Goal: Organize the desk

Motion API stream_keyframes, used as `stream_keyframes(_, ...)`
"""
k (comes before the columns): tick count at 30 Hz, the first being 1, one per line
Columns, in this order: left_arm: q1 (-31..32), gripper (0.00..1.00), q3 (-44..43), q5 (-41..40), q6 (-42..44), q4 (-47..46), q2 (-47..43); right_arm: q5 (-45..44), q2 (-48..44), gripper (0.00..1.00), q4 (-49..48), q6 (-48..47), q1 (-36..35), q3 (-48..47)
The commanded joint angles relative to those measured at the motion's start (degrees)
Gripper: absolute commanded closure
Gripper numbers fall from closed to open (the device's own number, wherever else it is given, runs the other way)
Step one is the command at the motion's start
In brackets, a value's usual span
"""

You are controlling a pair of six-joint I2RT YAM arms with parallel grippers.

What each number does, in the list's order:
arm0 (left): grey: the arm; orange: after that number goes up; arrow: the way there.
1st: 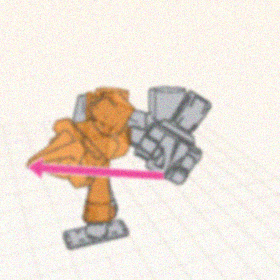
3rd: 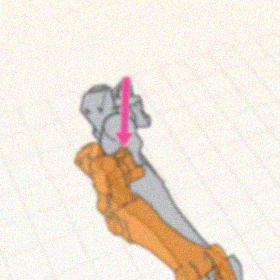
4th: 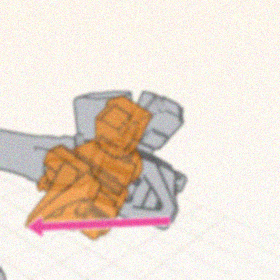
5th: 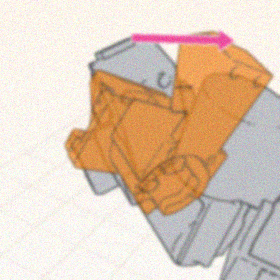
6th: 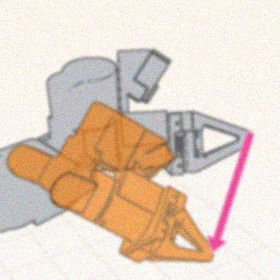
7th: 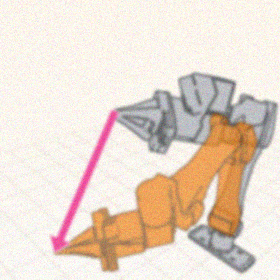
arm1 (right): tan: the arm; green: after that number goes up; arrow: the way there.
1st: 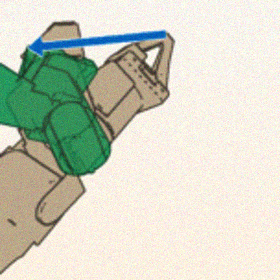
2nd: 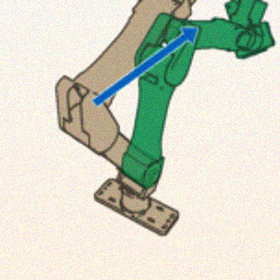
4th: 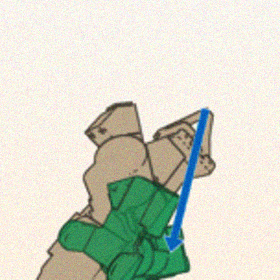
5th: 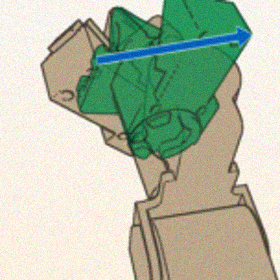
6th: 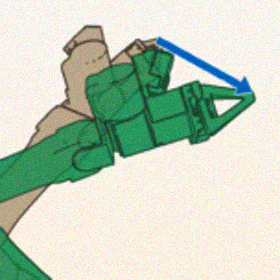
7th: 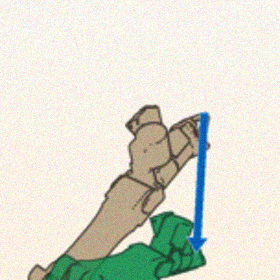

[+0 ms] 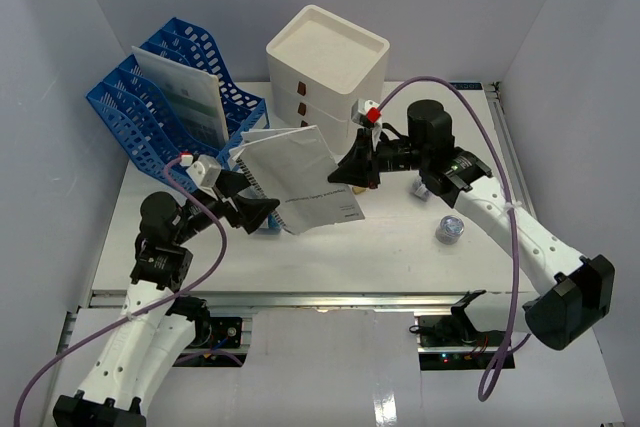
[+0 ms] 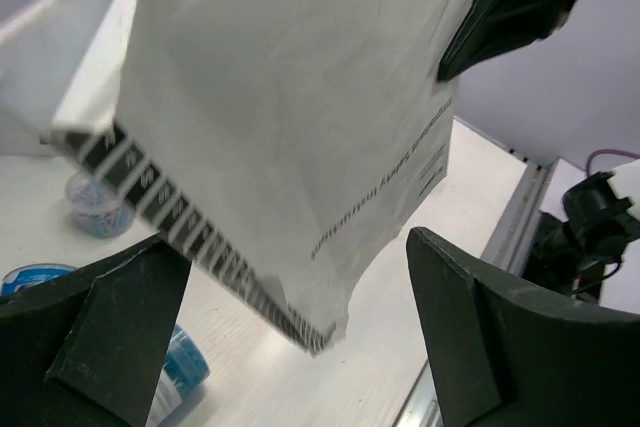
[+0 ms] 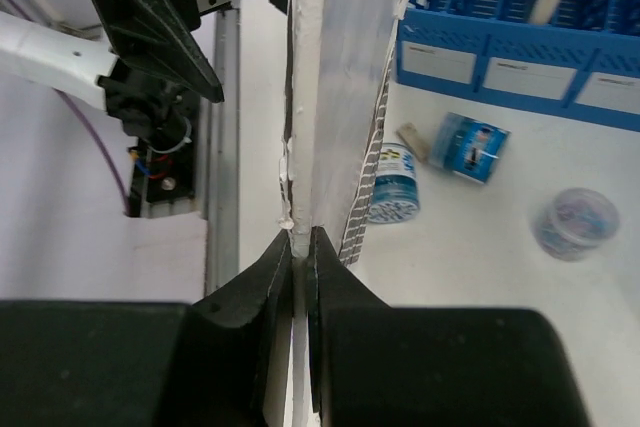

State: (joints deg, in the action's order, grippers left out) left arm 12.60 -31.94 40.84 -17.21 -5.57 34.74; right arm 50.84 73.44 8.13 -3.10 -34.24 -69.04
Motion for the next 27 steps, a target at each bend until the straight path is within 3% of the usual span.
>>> stream_keyframes(1, 0.23, 0.02, 4.16, -2.18, 5.60, -4.09, -2.36, -9.80, -5.29, 0.92, 3.50, -10.49, 0.05, -3.94)
stream_keyframes(6, 0.23, 0.02, 4.86, -6.24, 9.32, -3.55, -7.86, -17.72, -7.45, 0.92, 5.84, -17.74, 0.14, -2.40)
stream_keyframes(10, 0.23, 0.02, 4.45, -9.45, 12.17, -1.87, -10.22, -19.13, -8.80, 0.92, 5.98, -20.40, 0.14, -0.53)
stream_keyframes(13, 0.23, 0.02, 7.37, -7.73, 11.90, -5.00, -10.85, -16.64, -10.02, 0.92, 7.39, -25.12, 0.06, 0.15)
stream_keyframes(19, 0.23, 0.02, 16.28, -3.76, 15.10, -22.02, -12.04, -10.68, -12.76, 0.92, 15.77, -37.84, 0.05, 1.76)
stream_keyframes(27, 0.23, 0.02, 15.62, -2.89, 14.72, -28.80, -5.58, -6.43, -15.19, 0.92, 24.56, -45.90, 0.05, -0.18)
